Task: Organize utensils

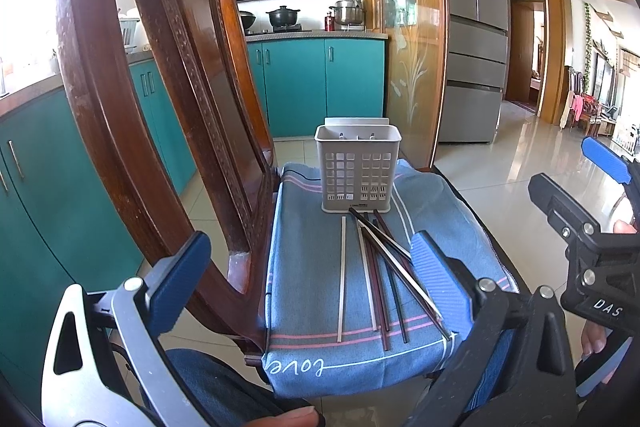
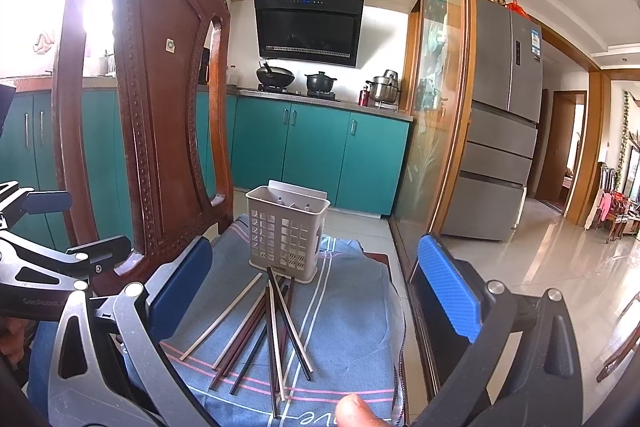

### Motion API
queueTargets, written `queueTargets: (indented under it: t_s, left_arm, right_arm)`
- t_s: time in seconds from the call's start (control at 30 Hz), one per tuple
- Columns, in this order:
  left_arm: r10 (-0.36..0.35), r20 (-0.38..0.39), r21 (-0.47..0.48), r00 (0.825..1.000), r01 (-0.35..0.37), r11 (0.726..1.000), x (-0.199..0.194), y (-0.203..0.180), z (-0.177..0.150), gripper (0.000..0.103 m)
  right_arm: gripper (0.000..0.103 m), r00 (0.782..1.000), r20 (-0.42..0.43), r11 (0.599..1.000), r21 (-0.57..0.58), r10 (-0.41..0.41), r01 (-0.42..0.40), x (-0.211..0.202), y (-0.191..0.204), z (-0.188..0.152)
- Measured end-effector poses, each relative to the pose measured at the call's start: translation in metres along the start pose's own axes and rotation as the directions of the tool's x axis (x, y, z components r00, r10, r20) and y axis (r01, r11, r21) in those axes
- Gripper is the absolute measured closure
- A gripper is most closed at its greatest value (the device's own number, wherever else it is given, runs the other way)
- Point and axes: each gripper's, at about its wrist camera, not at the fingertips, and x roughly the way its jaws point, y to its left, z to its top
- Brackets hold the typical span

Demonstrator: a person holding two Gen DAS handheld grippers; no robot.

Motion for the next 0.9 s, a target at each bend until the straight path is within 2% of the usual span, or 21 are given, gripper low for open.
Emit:
queueTargets:
  t_s: [0.5,0.6,0.67,0.77,0.9]
  left_arm:
    - [0.002,-0.007,0.002,1.000,-0.002,1.000,0.003,0.002,-0.003,0.004]
    - [0.000,-0.027,0.013,1.000,0.001,1.000,0.006,0.000,-0.006,0.004]
    - [-0.001,-0.055,0.023,0.998,0.002,1.000,0.013,-0.002,-0.011,0.004]
    - [-0.017,-0.102,0.028,0.995,0.020,0.999,0.022,-0.007,-0.022,0.004]
    - [-0.030,-0.150,0.037,0.988,0.036,0.999,0.027,-0.013,-0.036,0.004]
  right_arm:
    - [0.003,1.000,-0.014,1.000,-0.003,-0.005,0.005,0.004,0.001,-0.002]
    - [0.002,0.997,-0.065,0.999,-0.015,-0.040,0.039,0.014,-0.001,-0.006]
    - [0.002,0.987,-0.140,0.997,-0.023,-0.073,0.070,0.028,-0.005,-0.012]
    - [0.002,0.974,-0.218,0.998,0.008,-0.058,0.061,0.039,-0.015,-0.024]
    - [0.003,0.964,-0.260,0.997,0.055,-0.046,0.062,0.032,-0.026,-0.038]
